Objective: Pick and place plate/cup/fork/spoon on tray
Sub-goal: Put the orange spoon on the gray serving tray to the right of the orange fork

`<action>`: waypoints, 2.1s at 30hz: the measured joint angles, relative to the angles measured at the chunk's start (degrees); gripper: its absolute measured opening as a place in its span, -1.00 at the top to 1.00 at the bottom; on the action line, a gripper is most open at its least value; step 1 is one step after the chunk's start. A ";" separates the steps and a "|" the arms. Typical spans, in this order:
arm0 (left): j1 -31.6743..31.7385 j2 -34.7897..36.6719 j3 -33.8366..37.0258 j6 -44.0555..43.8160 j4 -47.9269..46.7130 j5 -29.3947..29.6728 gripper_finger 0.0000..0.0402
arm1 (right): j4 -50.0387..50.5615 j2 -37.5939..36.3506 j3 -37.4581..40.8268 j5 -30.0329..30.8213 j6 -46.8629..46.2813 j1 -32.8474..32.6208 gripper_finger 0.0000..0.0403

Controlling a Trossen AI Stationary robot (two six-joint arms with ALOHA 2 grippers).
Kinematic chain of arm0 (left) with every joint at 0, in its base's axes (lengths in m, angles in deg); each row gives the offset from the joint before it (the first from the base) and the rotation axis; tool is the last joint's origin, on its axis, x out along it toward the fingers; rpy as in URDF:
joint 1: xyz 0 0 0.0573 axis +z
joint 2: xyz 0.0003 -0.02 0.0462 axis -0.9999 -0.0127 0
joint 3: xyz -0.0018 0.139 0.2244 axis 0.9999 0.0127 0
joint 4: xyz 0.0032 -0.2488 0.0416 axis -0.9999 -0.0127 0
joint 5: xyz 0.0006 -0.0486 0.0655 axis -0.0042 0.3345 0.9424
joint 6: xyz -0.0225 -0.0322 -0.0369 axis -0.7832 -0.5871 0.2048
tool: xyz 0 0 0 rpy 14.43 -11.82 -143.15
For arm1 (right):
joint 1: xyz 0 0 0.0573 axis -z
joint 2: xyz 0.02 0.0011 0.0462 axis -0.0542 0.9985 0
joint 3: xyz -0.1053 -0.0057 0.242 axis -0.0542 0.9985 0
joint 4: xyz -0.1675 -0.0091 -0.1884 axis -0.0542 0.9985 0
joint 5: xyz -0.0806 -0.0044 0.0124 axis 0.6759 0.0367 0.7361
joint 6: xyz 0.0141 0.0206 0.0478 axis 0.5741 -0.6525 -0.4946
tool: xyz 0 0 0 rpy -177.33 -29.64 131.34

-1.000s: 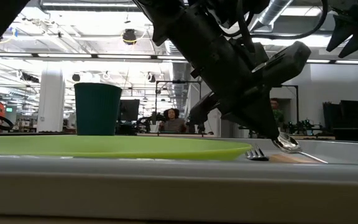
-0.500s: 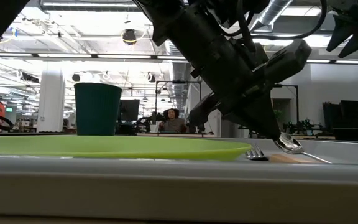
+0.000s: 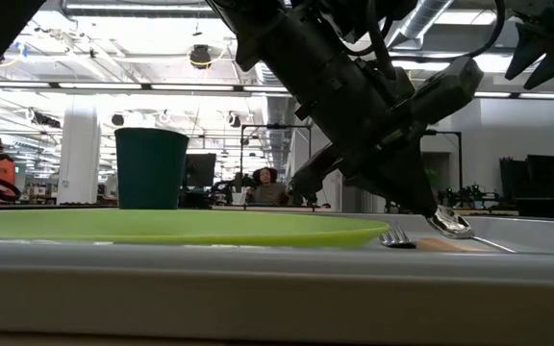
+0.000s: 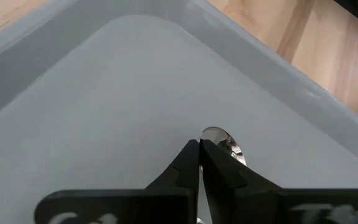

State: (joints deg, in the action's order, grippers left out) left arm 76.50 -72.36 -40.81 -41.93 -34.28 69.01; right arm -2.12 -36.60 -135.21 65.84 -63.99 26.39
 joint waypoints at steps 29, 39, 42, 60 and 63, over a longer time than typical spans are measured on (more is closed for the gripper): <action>-1.09 0.00 0.02 -0.65 0.99 0.01 1.00 | 0.00 0.00 0.00 0.02 0.00 0.00 -0.40; -1.31 -0.83 0.04 -0.79 1.10 -0.65 1.00 | 0.00 0.01 0.00 0.00 0.00 -0.01 -0.40; -1.31 -0.83 0.04 -0.18 1.10 -0.02 1.00 | 0.00 0.01 0.00 0.00 0.00 -0.01 -0.40; -1.38 -0.83 0.04 -0.92 0.88 -0.26 1.00 | 0.00 0.02 0.00 -0.02 0.00 -0.02 -0.40; -1.38 -0.83 0.04 -0.94 0.88 -0.28 1.00 | 0.00 0.01 0.00 -0.05 0.00 0.00 -0.40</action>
State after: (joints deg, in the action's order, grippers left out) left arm 75.12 -73.19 -40.76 -42.87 -33.40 68.73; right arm -2.12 -36.58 -135.21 65.80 -63.99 26.39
